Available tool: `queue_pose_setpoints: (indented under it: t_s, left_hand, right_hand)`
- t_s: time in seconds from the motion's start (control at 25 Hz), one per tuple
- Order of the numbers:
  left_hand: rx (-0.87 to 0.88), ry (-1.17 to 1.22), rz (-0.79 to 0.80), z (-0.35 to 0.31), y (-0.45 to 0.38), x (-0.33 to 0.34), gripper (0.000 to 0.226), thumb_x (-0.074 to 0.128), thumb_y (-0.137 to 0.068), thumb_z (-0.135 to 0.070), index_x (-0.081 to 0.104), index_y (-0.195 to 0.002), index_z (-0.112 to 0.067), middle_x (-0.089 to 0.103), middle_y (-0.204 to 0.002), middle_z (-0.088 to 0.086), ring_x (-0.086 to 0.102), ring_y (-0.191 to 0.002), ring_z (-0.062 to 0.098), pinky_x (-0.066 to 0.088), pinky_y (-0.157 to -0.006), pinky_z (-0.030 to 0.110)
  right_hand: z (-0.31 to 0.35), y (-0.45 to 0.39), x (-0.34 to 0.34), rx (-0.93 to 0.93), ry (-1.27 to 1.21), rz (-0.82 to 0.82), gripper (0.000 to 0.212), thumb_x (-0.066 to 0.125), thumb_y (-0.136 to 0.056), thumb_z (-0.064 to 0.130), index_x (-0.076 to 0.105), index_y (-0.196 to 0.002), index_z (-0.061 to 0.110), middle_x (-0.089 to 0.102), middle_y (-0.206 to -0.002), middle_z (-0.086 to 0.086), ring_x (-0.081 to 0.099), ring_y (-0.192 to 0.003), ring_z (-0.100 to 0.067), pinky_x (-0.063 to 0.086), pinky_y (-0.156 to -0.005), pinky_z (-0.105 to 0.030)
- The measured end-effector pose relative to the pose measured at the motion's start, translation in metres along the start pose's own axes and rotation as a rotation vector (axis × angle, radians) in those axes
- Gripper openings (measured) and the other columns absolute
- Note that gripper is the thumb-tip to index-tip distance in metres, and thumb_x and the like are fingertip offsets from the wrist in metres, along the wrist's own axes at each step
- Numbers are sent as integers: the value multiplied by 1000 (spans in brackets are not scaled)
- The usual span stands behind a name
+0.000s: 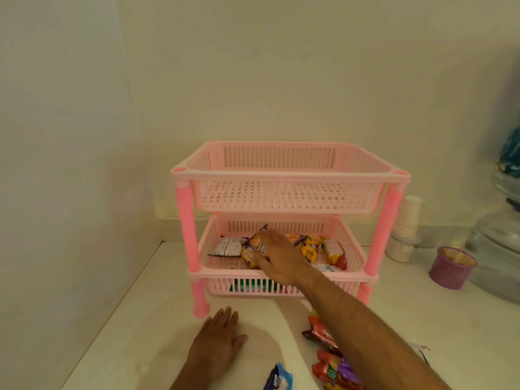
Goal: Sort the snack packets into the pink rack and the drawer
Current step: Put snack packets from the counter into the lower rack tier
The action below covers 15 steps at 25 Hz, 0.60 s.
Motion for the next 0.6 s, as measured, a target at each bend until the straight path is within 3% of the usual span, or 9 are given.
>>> queue_pose_setpoints:
  t_s: [0.2,0.4,0.52,0.6]
  left_hand:
    - [-49,119,91,-7,25,-11,59,34,-104,-50,29,-155,-20,24,-164,2,21,-150,18,17,-122,33]
    - [-95,260,136,-13,79,-29,77,37,-90,-76,37,-151,-27,41,-156,-4,41,-139,15,34,-114,37]
    - [-94,187,202,-25,120,-33,106,28,-65,-100,26,-152,-40,30,-161,-10,27,-146,13,23,-118,41]
    - [-110,108,262,-36,142,-28,120,25,-50,-108,7,-153,-50,10,-166,-10,7,-152,15,7,-121,51]
  right_hand:
    - [-14,68,-20,1,-129,-171,63,41,-100,54,39,-147,12,44,-151,-12,34,-143,-31,29,-117,-47]
    - [-35,157,-24,37,-260,-182,59,39,-99,60,40,-146,25,47,-149,-1,42,-137,-17,38,-112,-44]
    - [-57,216,-16,53,-105,-100,66,35,-94,71,33,-148,33,42,-154,1,37,-141,-16,31,-115,-34]
    - [-80,253,-5,113,67,73,81,29,-84,85,14,-152,44,21,-164,6,20,-150,-17,16,-122,-46]
Point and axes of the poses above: each hand's wrist, its own y-axis away from the middle knuckle, its own x-axis out of the palm, z = x × y, the point moved 5 cm from there along -y, towards the middle knuckle
